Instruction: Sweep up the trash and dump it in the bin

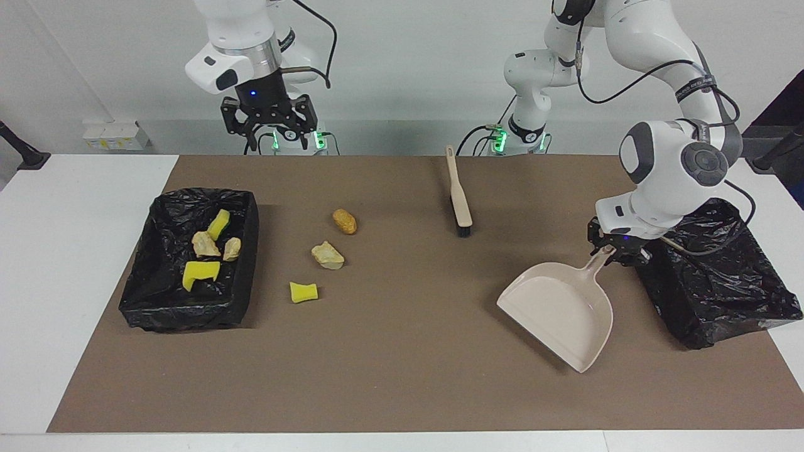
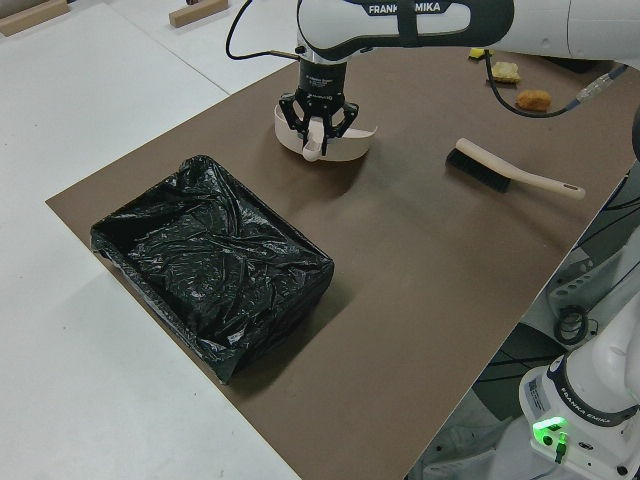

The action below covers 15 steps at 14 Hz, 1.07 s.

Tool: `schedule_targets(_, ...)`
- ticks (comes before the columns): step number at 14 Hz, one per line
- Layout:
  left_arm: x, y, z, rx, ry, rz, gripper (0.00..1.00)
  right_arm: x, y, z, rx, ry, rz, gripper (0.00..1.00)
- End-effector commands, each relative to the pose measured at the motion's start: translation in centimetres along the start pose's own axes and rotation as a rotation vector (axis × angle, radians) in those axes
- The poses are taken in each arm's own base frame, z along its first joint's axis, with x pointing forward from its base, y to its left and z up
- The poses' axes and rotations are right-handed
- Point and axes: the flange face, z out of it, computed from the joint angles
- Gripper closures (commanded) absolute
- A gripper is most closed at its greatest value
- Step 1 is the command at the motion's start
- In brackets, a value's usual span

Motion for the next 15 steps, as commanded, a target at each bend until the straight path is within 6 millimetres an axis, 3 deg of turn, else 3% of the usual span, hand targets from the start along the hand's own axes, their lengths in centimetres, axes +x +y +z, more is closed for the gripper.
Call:
schedule_targets(1,-2.9,-0.2,0.8,0.031,-0.001,0.16,1.0,-3.9,-5.6,3.5,0.017,-0.009,0.056,0.0)
schedule_targets(4,-4.6,0.7,2.6,0.065,0.014,0.227,1.0,-9.0,-14.1,9.7,0.012,-0.038,0.099,0.0)
schedule_targets(8,-6.4,1.1,4.3,0.063,0.018,0.277,1.0,-14.2,-18.3,16.6,0.033,-0.05,0.113,0.0)
schedule_targets(10,-5.9,1.4,4.5,0.07,0.019,0.321,1.0,-17.0,-21.0,21.7,0.034,-0.059,0.097,0.0)
schedule_targets(12,-5.6,1.4,4.5,0.074,0.02,0.33,1.0,-18.4,-21.5,24.7,0.024,-0.066,0.08,0.0)
schedule_targets(15,-5.5,1.9,4.6,0.079,0.021,0.337,1.0,-19.2,-20.1,26.4,0.023,-0.06,0.068,0.0)
